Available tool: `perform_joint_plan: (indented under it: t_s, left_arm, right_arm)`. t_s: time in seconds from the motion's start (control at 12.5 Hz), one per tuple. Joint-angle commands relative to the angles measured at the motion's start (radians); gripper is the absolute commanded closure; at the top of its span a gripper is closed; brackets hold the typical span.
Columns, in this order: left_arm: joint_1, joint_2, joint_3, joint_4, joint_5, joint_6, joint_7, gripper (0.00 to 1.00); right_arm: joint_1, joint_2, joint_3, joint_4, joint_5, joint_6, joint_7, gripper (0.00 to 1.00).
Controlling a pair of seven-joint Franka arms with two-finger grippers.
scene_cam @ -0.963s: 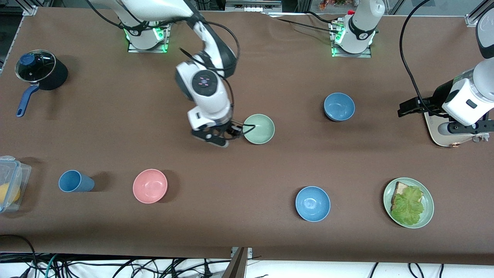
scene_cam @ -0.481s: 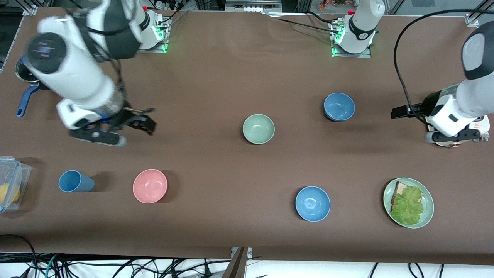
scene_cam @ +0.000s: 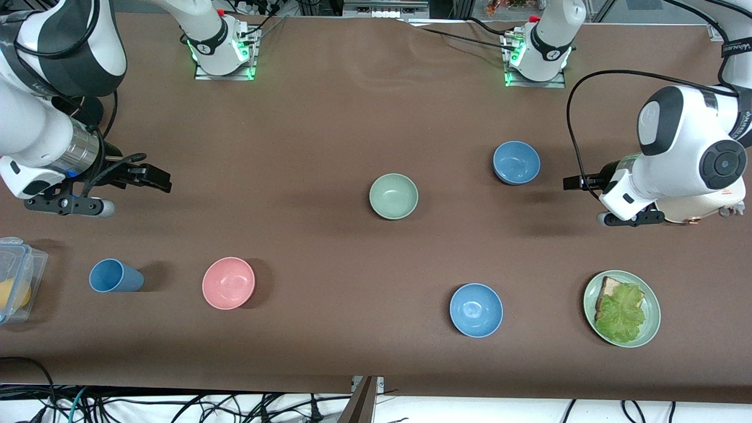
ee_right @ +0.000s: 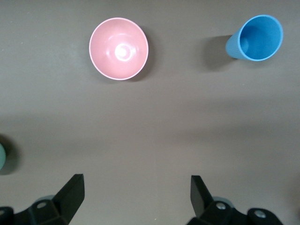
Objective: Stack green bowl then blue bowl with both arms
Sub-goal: 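Reach the left gripper to the blue bowl and grasp its rim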
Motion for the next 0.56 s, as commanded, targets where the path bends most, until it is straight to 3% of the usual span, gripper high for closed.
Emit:
perform_joint_plan:
  t_s: [0.0,0.32,0.48]
  left_arm:
    - [-0.032,-0.082,-0.002,-0.307,0.008,0.287,0.019,0.01]
    - [-0.067,-0.085,-0.003,-0.482,0.008,0.502,0.018,0.02]
    - [-0.082,-0.1,-0.003,-0.515,0.005,0.524,0.018,0.02]
  right_arm:
    - [-0.304,-0.164,0.283,-0.123,-0.028,-0.029,-0.006,0.0]
    - [-0.295,-0.16,0.284,-0.115,-0.044,-0.021,-0.006,0.0]
    - [-0.289,-0.149,0.288,-0.112,-0.055,-0.001,-0.008,0.0]
